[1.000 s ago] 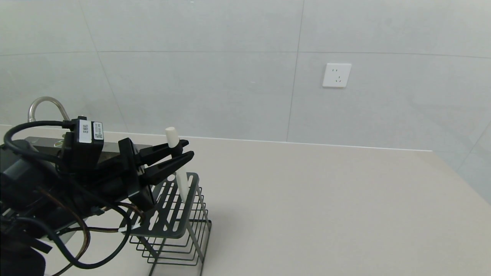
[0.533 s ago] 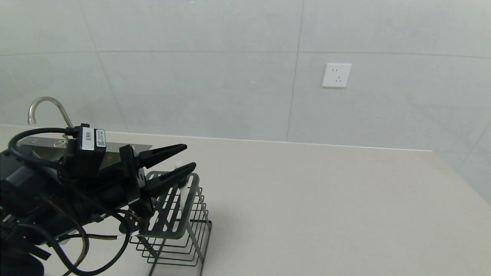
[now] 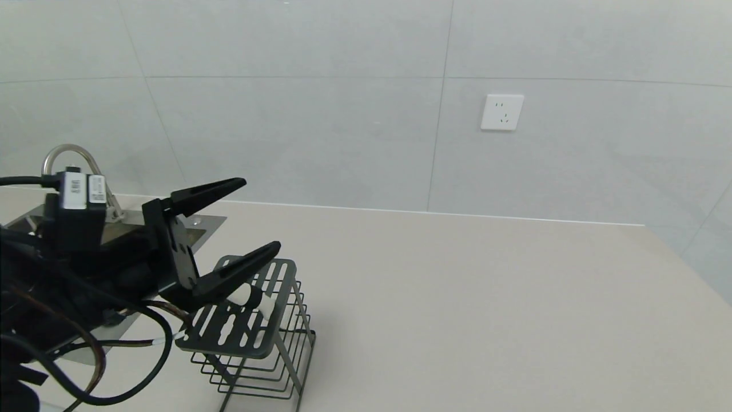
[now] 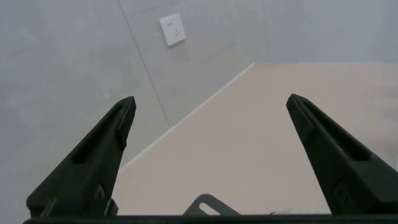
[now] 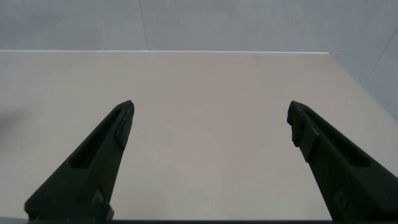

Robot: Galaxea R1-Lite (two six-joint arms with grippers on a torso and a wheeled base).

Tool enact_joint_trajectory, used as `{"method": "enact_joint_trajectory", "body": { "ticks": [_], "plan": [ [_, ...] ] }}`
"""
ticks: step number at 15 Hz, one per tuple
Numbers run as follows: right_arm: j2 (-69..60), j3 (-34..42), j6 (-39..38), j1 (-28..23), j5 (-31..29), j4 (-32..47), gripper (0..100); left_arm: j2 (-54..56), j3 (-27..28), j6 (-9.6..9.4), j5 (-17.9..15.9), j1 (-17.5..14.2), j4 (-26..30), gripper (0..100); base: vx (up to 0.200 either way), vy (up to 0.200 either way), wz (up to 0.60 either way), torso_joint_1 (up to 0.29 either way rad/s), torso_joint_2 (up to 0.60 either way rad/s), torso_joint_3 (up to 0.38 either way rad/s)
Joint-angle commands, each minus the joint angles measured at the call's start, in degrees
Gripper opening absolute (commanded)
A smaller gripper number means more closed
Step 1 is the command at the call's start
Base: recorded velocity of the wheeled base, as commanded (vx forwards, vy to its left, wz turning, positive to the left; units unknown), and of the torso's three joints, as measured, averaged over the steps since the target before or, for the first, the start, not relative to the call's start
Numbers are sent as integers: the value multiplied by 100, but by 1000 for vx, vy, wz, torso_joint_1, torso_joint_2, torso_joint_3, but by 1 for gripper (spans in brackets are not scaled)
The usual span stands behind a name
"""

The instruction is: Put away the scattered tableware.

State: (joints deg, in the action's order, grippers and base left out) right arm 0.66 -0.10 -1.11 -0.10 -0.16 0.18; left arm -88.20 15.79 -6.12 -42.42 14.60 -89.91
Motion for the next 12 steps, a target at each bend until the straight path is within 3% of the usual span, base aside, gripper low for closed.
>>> {"method": "enact_joint_trajectory", "body": {
  "ticks": [1, 4, 6, 7, 9, 10, 12],
  "plan": [
    [13, 1, 5, 1, -2, -1, 100, 1288, -375, 85, 50, -151, -9, 100, 0, 0, 0, 0, 0, 0],
    [4, 1, 5, 1, -2, -1, 100, 3116, -1412, 304, 270, -353, 149, 100, 0, 0, 0, 0, 0, 0],
    [13, 10, 5, 1, -2, -1, 100, 4109, -1579, 419, 621, -423, 834, 100, 0, 0, 0, 0, 0, 0],
    [4, 1, 5, 1, -2, -1, 100, 5032, -1579, 621, 797, -441, 1696, 100, 0, 0, 0, 0, 0, 0],
    [4, 1, 5, 1, -2, -1, 100, 6473, -1473, 665, 902, -538, 3585, 100, 0, 0, 0, 0, 0, 0],
    [4, 1, 5, 1, -2, -1, 100, 7124, -1297, 682, 920, -731, 4614, 100, 0, 0, 0, 0, 0, 0],
    [4, 1, 5, 1, -2, -1, 100, 8038, -1315, 682, 911, -1083, 6046, 100, 0, 0, 0, 0, 0, 0]
  ]
}}
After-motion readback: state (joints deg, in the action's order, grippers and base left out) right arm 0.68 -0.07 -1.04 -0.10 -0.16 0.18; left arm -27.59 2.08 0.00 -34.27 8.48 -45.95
